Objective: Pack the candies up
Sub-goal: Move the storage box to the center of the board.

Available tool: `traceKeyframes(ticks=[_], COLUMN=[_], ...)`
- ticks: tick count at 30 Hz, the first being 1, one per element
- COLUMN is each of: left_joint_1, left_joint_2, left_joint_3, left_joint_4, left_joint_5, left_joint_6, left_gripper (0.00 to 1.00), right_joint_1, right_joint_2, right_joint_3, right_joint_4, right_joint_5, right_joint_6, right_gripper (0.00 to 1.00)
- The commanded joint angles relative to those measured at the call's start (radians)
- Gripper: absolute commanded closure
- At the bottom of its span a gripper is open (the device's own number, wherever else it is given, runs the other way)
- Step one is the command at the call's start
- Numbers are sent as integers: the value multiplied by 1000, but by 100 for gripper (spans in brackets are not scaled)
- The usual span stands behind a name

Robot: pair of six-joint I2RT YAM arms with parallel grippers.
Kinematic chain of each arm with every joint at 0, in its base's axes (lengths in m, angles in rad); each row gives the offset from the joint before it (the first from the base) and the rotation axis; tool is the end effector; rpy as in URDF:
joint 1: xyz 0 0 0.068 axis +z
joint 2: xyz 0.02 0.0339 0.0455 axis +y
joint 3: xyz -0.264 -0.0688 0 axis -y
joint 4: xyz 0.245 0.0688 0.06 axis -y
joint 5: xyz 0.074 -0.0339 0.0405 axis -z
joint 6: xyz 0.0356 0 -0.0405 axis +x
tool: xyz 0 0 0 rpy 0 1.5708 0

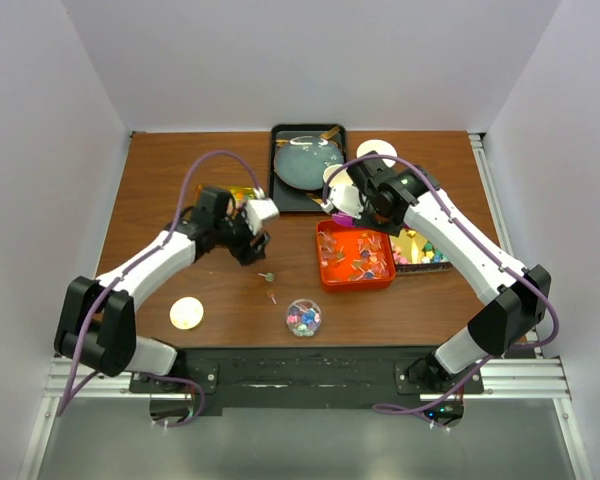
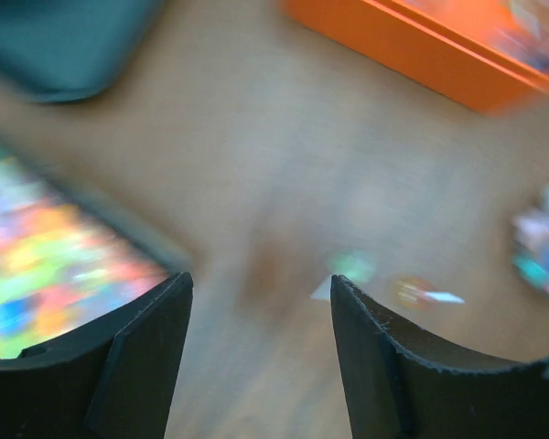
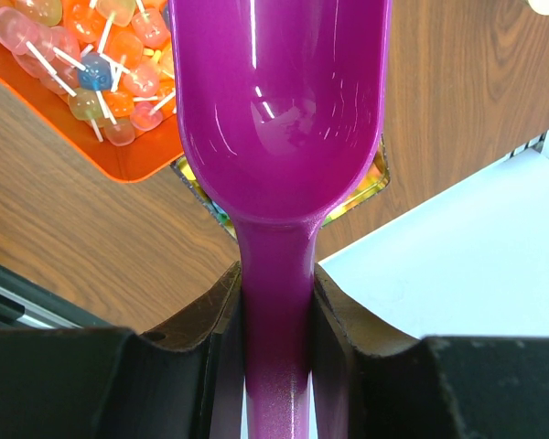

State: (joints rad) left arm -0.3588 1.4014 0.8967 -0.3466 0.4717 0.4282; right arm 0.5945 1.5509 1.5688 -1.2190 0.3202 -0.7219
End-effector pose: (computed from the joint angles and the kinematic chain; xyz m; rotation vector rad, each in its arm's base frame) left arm 0.2646 -0.1165 0.2283 1.1008 2.0958 -0.5355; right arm 0.2528 0.1574 0.3413 -1.6197 2.2308 -0.4769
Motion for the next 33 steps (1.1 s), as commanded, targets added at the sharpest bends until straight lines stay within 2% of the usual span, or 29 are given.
traceKeyframes(ticks=[1,6,10,15,18,21,27,29,33], left_joint_1=[112,126,152,153,153,153,153,153,153], left_joint_2=[68,177,287,349,367,363,300,251,138], left_joint_3=[120,215,263,275,266,246,159,102,1], left_joint_4=[83,130,165,199,192,182,144,123,75], left_joint_5=[-157,-180,-127,-134,-153,-124,-81,-93,-76], left_joint_6=[-169,-241,-367,-390,-381,-352,-327,-325,-321], left_gripper=[33,33,33,37,48,62,88,92,93], right_joint_1=[-2,-2,-4,-2,-5,-7,-9,-9,-9], right_joint_2=[-37,-23,-25,-48,-54,-57,-43,-35,-28], right_joint_3=[11,22,22,-12,-27,-32,-18,-12,-4], right_joint_4=[12,10,7,10,13,15,16,16,15], right_joint_5=[3,-1,0,17,23,26,22,22,19], right_joint_6=[12,13,13,9,9,6,7,7,7], right_gripper=[100,100,100,100,100,100,100,100,100])
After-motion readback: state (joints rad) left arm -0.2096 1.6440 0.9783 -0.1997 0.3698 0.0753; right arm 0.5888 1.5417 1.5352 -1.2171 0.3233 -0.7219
